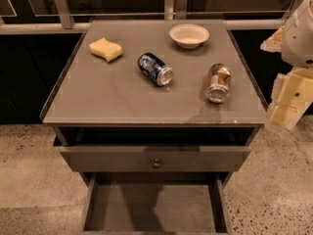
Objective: Place pepsi can into middle drawer
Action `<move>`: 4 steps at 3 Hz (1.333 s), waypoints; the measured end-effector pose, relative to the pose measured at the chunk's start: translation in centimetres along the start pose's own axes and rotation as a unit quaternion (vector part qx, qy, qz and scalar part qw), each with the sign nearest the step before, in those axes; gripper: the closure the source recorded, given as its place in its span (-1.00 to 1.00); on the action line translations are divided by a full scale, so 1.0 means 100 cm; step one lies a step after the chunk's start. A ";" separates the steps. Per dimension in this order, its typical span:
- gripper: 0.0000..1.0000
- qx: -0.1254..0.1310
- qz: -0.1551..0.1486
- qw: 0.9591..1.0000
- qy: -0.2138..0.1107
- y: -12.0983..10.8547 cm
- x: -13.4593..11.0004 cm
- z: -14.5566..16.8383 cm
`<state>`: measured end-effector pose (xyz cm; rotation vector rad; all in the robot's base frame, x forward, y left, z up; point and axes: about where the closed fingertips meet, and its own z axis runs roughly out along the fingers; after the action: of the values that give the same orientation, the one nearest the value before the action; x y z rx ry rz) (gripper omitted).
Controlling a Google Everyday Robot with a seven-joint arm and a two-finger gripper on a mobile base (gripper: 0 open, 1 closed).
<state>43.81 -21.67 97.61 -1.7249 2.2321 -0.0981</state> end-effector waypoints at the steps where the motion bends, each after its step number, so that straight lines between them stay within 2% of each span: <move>1: -1.00 0.000 0.000 1.000 0.000 0.000 0.000 0.000; 2: -1.00 0.015 0.006 1.000 -0.008 -0.007 -0.002 0.001; 3: -1.00 0.050 0.023 0.998 -0.028 -0.031 -0.014 0.017; 4: -1.00 0.071 0.049 0.993 -0.082 -0.071 -0.041 0.040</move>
Offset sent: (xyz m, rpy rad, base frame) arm 0.0169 -0.0014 -0.0018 0.0268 -0.0518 -0.0318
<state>52.51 -19.17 96.36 -1.4905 2.1311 -0.0874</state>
